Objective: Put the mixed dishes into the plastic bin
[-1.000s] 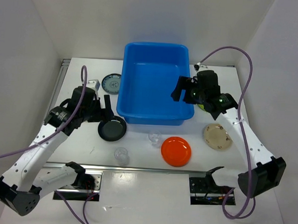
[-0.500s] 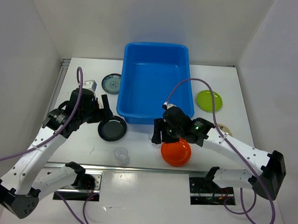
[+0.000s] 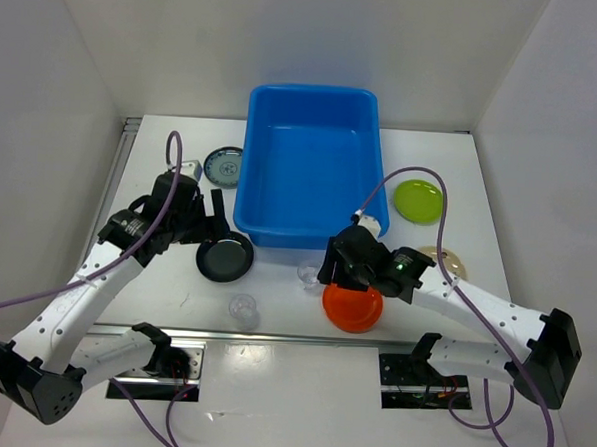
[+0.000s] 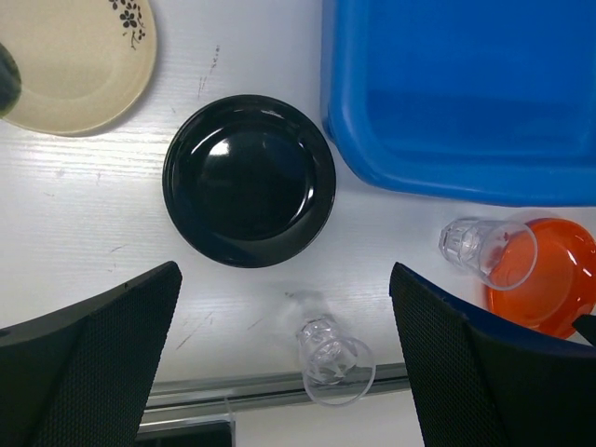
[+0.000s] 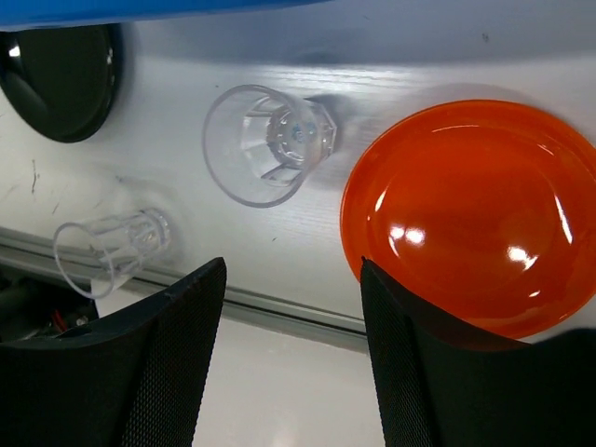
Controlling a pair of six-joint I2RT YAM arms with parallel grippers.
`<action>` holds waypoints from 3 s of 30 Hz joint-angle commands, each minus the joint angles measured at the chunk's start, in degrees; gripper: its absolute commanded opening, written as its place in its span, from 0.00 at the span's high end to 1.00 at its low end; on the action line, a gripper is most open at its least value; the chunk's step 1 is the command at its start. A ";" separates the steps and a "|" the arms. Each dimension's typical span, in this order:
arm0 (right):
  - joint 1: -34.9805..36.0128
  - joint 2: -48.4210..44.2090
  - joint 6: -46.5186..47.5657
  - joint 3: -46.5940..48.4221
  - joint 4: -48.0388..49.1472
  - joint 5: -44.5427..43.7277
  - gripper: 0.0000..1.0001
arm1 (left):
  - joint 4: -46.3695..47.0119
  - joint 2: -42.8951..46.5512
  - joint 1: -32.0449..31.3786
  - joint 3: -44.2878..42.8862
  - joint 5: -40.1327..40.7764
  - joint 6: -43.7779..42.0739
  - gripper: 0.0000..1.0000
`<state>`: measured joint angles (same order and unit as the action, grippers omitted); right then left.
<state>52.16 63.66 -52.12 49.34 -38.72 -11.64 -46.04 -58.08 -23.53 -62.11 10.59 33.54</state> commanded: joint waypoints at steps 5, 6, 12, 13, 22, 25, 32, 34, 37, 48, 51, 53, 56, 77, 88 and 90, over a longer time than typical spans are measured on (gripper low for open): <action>0.22 -2.22 -4.40 -5.56 6.89 -5.59 0.36 | 1.39 0.25 0.24 -1.09 -0.66 -1.28 0.00; 0.22 -2.22 -3.87 -6.18 7.69 -5.59 0.36 | 1.39 0.25 0.24 -1.09 -0.66 -0.67 0.00; 0.22 -0.73 -3.87 -6.90 11.55 -6.28 0.42 | 1.92 0.25 0.24 0.75 -2.41 -0.67 0.00; 0.22 -0.73 -3.87 -6.37 11.56 -6.81 0.42 | 2.44 0.25 0.24 0.76 -2.42 -0.15 0.00; 2.94 4.79 -6.77 -4.96 13.14 -12.00 0.56 | 2.45 0.25 0.24 1.29 -0.75 -0.67 0.00; 6.71 6.65 -8.61 -4.96 15.24 -14.46 0.56 | 2.45 0.25 0.24 1.29 -0.05 -0.67 0.00; 13.40 15.09 -13.18 -2.06 16.31 -22.19 0.62 | 2.45 -0.27 0.24 1.29 0.48 -1.72 0.00; 13.40 15.71 -14.58 -1.44 15.25 -23.77 0.62 | 2.45 -0.27 0.24 1.29 0.48 -1.72 0.00; 13.40 12.81 -15.12 -2.05 13.76 -24.31 0.62 | 2.45 -0.27 0.24 1.29 0.48 -1.72 0.00; 13.40 4.89 -18.89 -2.76 8.75 -25.89 0.57 | 2.45 -0.27 0.24 1.81 -0.04 -1.72 0.00; 13.40 8.74 -19.51 -2.23 7.61 -25.89 0.57 | 2.45 -0.27 0.24 1.81 -0.04 -1.72 0.00; 13.40 10.60 -20.04 -1.62 7.61 -25.89 0.57 | 2.45 -0.27 0.24 1.81 -0.04 -1.72 0.00; 13.40 12.54 -21.45 -1.00 6.99 -26.59 0.57 | 2.45 -0.27 0.24 1.29 -0.04 -1.72 0.00; 10.69 5.95 -23.56 -2.76 6.02 -28.97 0.57 | 2.98 0.25 0.24 1.81 -0.04 -1.72 0.00; 10.68 11.48 -24.08 -3.29 9.36 -30.20 0.60 | 2.98 0.25 0.24 1.81 -0.04 -1.72 0.00; 10.68 12.10 -24.08 -3.29 9.97 -30.20 0.60 | 2.98 0.25 0.24 2.34 -0.04 -1.72 0.00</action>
<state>62.96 74.87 -74.78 45.80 -31.05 -38.00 -44.73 -58.33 -23.53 -60.60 10.44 32.97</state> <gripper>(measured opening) 0.403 0.998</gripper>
